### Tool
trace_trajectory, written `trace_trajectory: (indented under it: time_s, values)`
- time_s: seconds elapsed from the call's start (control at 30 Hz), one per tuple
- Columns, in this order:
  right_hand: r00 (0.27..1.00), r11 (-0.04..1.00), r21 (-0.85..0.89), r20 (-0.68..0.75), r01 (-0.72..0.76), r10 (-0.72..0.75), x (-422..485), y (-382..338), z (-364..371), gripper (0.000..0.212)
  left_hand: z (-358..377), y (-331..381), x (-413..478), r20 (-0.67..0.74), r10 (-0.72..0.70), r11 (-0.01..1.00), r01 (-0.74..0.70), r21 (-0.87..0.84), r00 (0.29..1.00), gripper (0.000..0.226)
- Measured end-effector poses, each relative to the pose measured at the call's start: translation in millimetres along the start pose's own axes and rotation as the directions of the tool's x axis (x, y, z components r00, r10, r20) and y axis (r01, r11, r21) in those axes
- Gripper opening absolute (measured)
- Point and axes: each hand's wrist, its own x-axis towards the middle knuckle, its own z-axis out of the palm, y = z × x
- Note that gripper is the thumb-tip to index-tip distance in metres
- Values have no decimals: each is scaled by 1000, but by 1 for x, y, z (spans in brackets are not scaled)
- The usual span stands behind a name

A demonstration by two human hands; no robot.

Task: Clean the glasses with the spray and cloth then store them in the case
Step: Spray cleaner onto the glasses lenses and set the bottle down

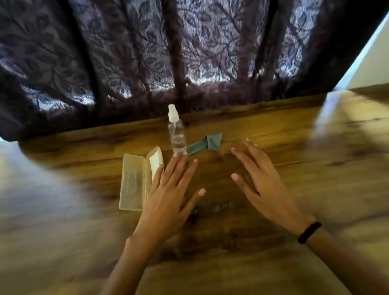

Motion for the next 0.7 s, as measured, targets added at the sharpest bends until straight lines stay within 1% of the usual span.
trace_trajectory:
  time_s: [0.17, 0.27, 0.33, 0.4, 0.47, 0.63, 0.7]
  values:
    - [997, 992, 111, 54, -66, 61, -23, 10, 6, 35, 7, -4, -18, 54, 116, 992, -113, -56, 992, 61]
    - [997, 986, 150, 47, -66, 60, -30, 17, 6, 36, 12, -7, -24, 39, 200, 979, -199, -42, 979, 60]
    - [997, 984, 164, 47, -66, 59, -33, 19, 6, 41, 14, -8, -27, 23, 228, 973, -227, -29, 973, 54]
    - [997, 982, 177, 40, -71, 65, -34, 19, 7, 43, 18, -9, -29, -2, 231, 973, -231, -30, 973, 47]
    - [997, 977, 200, 21, -78, 75, -33, 18, 7, 41, 20, -10, -29, -25, 222, 974, -223, -38, 975, 40]
    - [997, 954, 292, -5, -73, 77, -31, 15, 7, 36, 20, -9, -28, -90, 220, 973, -225, -54, 971, 20]
    - [994, 932, 351, -18, -91, 104, -29, 12, 3, 37, 15, -8, -26, -114, 219, 971, -228, -69, 969, 16]
